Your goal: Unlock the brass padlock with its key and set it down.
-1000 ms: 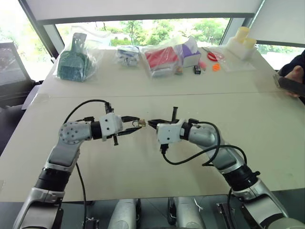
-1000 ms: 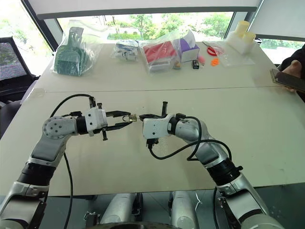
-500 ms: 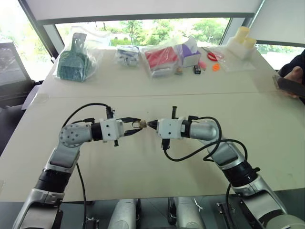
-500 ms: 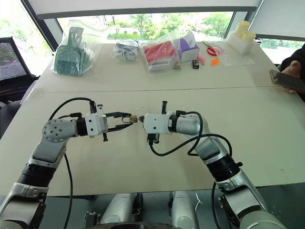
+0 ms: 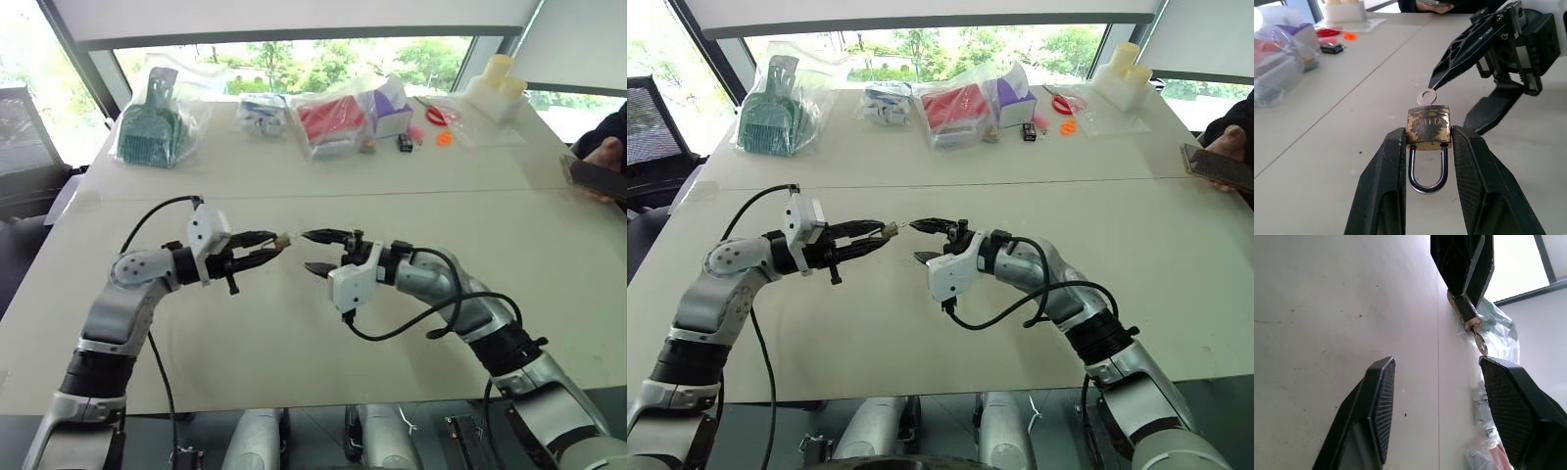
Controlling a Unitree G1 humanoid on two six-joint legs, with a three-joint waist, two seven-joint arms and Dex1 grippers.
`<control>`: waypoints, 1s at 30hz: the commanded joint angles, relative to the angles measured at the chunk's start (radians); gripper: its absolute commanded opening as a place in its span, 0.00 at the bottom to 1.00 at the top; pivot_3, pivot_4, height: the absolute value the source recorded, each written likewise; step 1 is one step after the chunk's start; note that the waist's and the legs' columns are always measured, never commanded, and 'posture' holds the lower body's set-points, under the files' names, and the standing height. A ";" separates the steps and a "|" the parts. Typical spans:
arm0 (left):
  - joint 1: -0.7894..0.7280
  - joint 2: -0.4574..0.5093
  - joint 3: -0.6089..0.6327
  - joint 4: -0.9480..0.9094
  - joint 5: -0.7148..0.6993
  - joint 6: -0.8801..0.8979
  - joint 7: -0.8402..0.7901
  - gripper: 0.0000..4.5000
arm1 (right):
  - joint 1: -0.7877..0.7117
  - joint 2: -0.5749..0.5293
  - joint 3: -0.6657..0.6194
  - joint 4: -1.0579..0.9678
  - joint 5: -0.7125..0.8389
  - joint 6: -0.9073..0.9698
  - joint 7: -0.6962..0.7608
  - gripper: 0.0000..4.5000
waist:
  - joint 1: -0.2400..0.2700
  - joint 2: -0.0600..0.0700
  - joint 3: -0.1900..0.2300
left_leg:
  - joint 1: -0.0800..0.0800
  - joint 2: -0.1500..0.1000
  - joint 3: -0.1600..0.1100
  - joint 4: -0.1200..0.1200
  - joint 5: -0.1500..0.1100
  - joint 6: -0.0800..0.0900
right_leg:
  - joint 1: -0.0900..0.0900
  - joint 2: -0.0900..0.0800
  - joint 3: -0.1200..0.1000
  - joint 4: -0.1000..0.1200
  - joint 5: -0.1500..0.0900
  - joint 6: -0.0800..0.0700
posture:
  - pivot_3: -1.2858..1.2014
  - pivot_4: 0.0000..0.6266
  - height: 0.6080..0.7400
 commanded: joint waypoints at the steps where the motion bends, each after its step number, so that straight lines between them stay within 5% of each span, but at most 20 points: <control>1: -0.025 0.038 0.011 -0.051 -0.042 0.037 -0.057 0.17 | -0.070 -0.013 -0.027 0.049 -0.035 -0.106 -0.076 0.63 | -0.003 0.000 0.000 | 0.000 0.000 0.000 0.000 0.000 0.000 | 0.000 0.000 0.000 0.000 -0.001 -0.001 | 0.52 0.24 1.00; 22: -0.101 0.035 -0.036 -0.014 -0.010 0.044 -0.173 0.17 | -0.201 0.018 0.053 0.190 0.020 -0.355 -0.026 0.63 | -0.004 0.000 0.000 | 0.000 -0.002 0.000 0.000 0.000 0.000 | 0.000 0.000 0.001 0.000 -0.001 -0.002 | 0.52 0.24 1.00; 25: -0.099 0.034 -0.039 -0.016 -0.009 0.042 -0.175 0.17 | -0.205 0.022 0.054 0.193 0.020 -0.363 -0.020 0.44 | -0.002 0.000 0.000 | 0.000 -0.001 0.000 0.000 0.000 0.000 | 0.000 0.000 0.001 0.000 -0.001 -0.002 | 0.52 0.24 1.00; 29: -0.097 0.031 -0.039 -0.014 -0.007 0.041 -0.172 0.17 | -0.202 0.023 0.051 0.190 0.022 -0.370 -0.016 0.01 | -0.002 0.000 0.000 | 0.000 -0.001 0.000 0.000 0.000 0.000 | 0.000 0.000 0.001 0.000 -0.001 -0.002 | 0.52 0.24 1.00; 30: -0.098 0.031 -0.038 -0.012 -0.007 0.041 -0.171 0.17 | -0.202 0.022 0.051 0.190 0.022 -0.372 -0.015 0.01 | -0.003 0.000 0.000 | 0.000 -0.001 0.000 0.000 0.000 0.000 | 0.000 0.000 0.001 0.000 -0.001 -0.002 | 0.52 0.24 1.00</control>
